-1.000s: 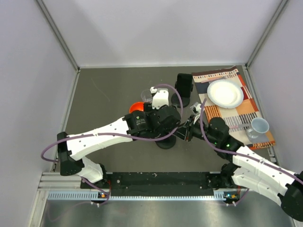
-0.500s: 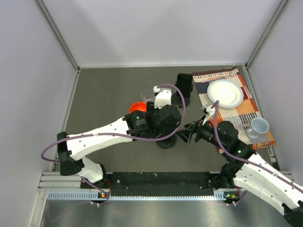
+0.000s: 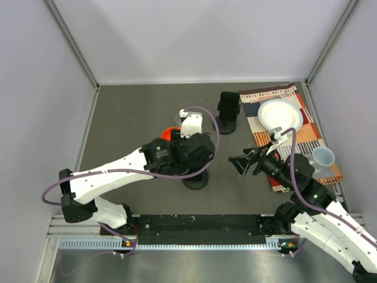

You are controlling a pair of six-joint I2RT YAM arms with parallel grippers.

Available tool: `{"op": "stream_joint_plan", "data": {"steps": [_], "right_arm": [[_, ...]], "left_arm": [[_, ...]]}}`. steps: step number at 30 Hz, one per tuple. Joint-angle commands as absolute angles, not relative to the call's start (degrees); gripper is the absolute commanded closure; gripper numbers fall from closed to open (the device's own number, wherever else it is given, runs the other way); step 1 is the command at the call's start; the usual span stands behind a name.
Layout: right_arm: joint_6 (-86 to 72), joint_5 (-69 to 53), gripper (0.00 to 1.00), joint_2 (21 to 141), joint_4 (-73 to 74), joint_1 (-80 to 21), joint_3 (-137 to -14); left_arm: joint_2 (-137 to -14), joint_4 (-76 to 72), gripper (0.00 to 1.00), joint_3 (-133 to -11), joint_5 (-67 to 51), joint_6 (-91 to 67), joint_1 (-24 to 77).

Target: Place the phone on the phone stand

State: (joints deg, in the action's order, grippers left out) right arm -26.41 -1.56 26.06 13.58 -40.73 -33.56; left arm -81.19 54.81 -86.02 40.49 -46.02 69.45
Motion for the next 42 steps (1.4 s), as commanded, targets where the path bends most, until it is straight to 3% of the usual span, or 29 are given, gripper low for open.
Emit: {"op": "stream_joint_plan", "data": {"steps": [1, 9, 20, 29, 42], "right_arm": [[-24.43, -0.18, 0.12, 26.89, 14.50, -40.78, -36.65], [-24.35, -0.18, 0.12, 26.81, 14.68, -40.78, -35.86], [-23.64, 1.05, 0.12, 26.02, 15.82, -40.78, -35.51], [-23.29, 2.28, 0.12, 25.14, 17.75, -40.78, -35.95], [-21.36, 4.57, 0.11, 24.87, 19.78, -40.69, -37.27]], "left_arm": [[-73.74, 60.01, 1.00, -87.71, 49.29, -49.04, 69.61], [-70.32, 70.14, 1.00, -87.02, 53.88, -53.44, 63.83], [-60.29, 46.87, 1.00, -77.79, 46.59, -32.01, 38.51], [-71.87, 34.37, 1.00, -83.93, 35.78, -26.19, 20.24], [-81.91, 21.72, 1.00, -88.60, 23.39, -23.03, 9.76]]}}
